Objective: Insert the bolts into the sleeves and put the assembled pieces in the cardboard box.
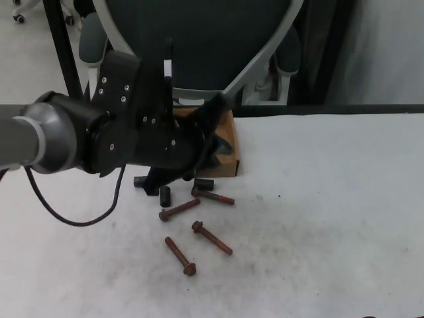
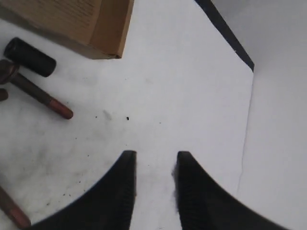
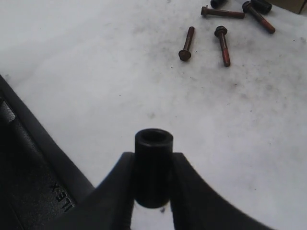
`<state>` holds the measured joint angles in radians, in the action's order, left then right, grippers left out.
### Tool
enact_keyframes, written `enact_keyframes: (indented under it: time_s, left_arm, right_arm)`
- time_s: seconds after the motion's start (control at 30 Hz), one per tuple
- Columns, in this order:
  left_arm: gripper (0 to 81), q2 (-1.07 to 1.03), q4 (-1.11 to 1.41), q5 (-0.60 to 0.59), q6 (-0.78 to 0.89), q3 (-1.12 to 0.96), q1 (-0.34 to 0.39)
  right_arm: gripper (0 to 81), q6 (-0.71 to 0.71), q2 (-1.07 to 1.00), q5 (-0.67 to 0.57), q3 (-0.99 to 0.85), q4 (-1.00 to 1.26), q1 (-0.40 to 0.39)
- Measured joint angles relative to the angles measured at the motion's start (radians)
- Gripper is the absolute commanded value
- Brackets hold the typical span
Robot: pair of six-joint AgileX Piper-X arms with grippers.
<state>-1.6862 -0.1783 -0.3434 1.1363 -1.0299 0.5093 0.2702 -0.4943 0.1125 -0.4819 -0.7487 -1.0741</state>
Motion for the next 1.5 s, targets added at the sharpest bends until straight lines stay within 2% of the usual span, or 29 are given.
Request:
enact_keyframes:
  time_s: [0.03,0.23,0.5,0.87,1.5]
  left_arm:
    - [27.5,0.0,-0.006,-0.021,0.047,0.0,0.0]
    - [27.5,-0.035,-0.212,-0.041,0.086,0.0,0.0]
    - [27.5,-0.038,-0.263,-0.044,0.108,-0.014,0.0]
    - [27.5,-0.152,-0.565,0.035,0.09,-0.242,0.017]
    - [27.5,-0.256,-0.598,0.073,0.136,-0.263,0.037]
  right_arm:
    - [0.3,0.0,0.0,-0.001,0.0,0.0,0.0]
    - [0.3,0.0,0.0,-0.002,0.0,0.0,0.0]
    - [0.3,0.0,0.0,-0.002,0.0,0.0,0.0]
    - [0.3,-0.007,0.0,-0.002,0.0,0.0,0.0]
    - [0.3,-0.038,0.0,-0.002,0.0,0.0,0.0]
